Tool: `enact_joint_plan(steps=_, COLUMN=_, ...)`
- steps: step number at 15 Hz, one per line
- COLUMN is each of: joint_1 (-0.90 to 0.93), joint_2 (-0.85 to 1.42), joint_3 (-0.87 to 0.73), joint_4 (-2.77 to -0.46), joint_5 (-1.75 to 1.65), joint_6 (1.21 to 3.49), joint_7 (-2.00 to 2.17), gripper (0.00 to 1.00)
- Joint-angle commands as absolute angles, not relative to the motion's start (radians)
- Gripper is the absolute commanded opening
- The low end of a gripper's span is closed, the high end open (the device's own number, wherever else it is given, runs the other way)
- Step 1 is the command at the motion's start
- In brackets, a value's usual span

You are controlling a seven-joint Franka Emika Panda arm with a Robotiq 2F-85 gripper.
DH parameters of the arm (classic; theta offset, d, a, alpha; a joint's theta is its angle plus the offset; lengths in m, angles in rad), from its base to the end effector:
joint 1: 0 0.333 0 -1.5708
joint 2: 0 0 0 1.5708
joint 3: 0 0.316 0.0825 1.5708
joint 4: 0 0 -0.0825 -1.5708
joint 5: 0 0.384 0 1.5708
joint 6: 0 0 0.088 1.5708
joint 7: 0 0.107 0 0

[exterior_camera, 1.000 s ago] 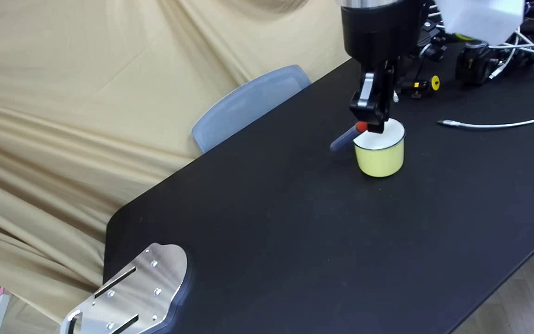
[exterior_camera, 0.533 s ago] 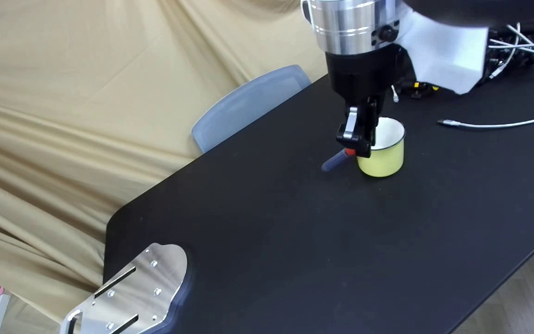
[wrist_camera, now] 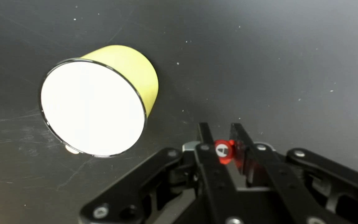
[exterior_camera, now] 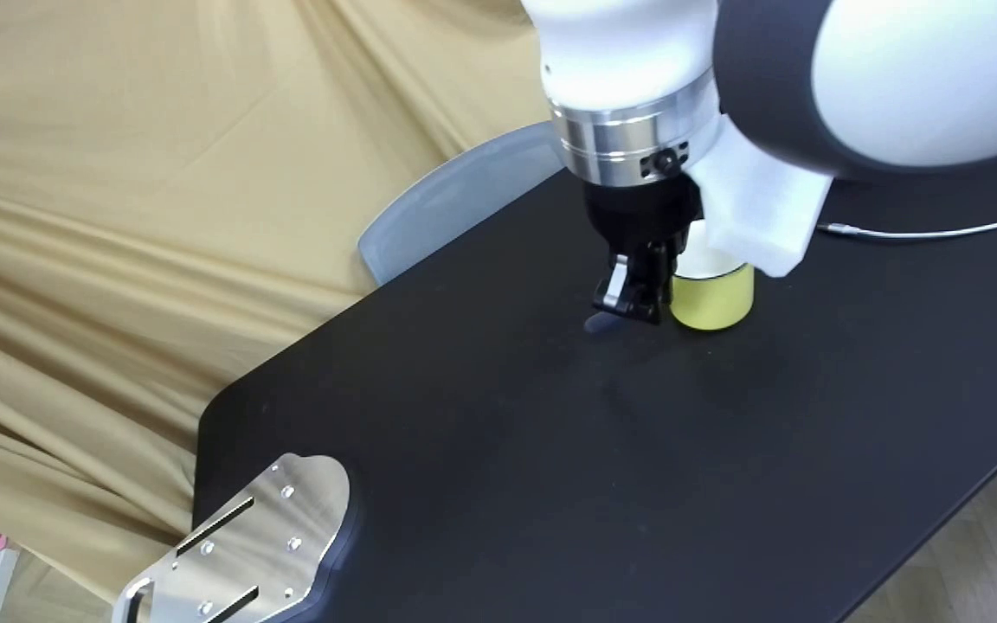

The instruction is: Remove the marker from the mug cup and place it on the table

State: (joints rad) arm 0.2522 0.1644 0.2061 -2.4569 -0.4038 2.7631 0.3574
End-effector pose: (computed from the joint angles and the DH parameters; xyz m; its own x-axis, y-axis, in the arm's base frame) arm 0.4361 0.2354 0.2462 0.8784 0.4467 0.1699 0.4329 -0.8943 0.1133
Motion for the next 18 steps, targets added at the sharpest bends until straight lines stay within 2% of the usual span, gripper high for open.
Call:
enact_joint_plan(steps=1, joint_1=0.329, joint_2=0.223, joint_3=0.104, joint_4=-2.398, joint_5=-0.597, joint_6=2.827, joint_7=0.622, gripper=0.05)
enact_joint_plan(steps=6, joint_1=0.402, joint_2=0.303, joint_3=0.020, joint_4=-2.331, joint_5=-0.784, joint_6=2.846, joint_7=0.877, gripper=0.05)
enact_joint_plan(steps=16, joint_1=0.467, joint_2=0.402, joint_3=0.023, joint_4=-2.281, joint_5=-0.759, joint_6=2.840, joint_7=0.864, gripper=0.05)
enact_joint_plan(steps=17, joint_1=0.464, joint_2=0.405, joint_3=0.029, joint_4=-2.281, joint_5=-0.748, joint_6=2.837, joint_7=0.854, gripper=0.46)
enact_joint_plan(steps=18, joint_1=0.460, joint_2=0.407, joint_3=0.034, joint_4=-2.282, joint_5=-0.737, joint_6=2.833, joint_7=0.845, gripper=0.46)
